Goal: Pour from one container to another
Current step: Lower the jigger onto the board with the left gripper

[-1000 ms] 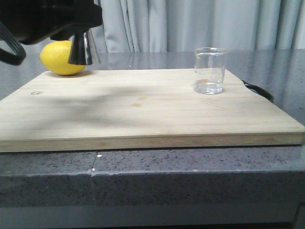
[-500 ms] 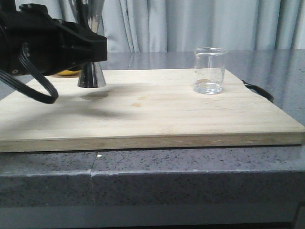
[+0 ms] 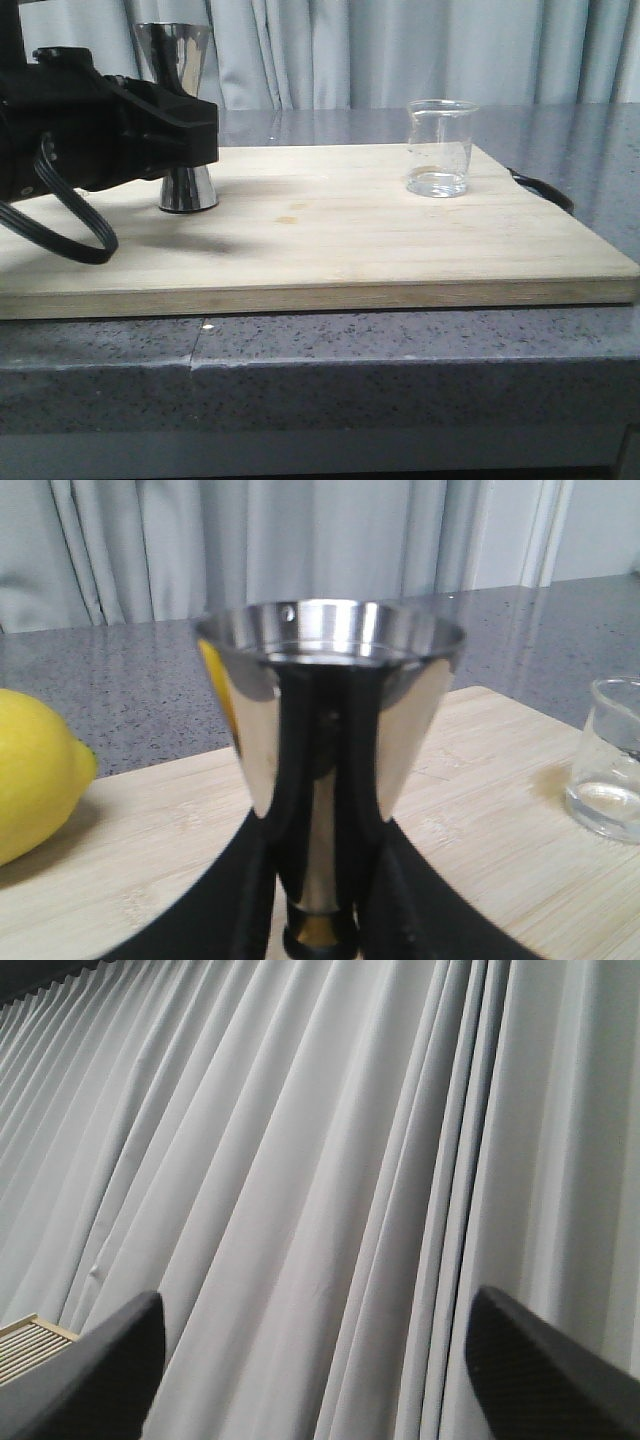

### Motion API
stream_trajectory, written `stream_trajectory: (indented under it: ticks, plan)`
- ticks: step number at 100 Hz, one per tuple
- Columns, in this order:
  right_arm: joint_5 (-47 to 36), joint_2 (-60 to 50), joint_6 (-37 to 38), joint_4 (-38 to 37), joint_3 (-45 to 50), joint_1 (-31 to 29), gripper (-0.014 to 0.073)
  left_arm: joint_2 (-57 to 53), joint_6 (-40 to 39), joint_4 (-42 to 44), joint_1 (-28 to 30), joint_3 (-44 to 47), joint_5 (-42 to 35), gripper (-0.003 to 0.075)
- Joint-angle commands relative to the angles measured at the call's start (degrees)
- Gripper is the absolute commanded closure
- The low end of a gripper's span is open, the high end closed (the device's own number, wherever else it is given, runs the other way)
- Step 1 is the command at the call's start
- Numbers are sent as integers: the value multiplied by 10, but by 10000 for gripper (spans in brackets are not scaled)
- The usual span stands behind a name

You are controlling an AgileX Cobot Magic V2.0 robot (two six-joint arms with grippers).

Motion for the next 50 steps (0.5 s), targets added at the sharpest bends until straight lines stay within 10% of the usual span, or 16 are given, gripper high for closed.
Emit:
stream_trajectory:
  ticks: [1, 50]
  plan:
    - [-24, -12, 0, 11, -18, -3, 39, -13, -4, -9, 1, -5, -54, 657]
    - [-24, -12, 0, 11, -18, -3, 39, -13, -4, -9, 1, -5, -56, 547]
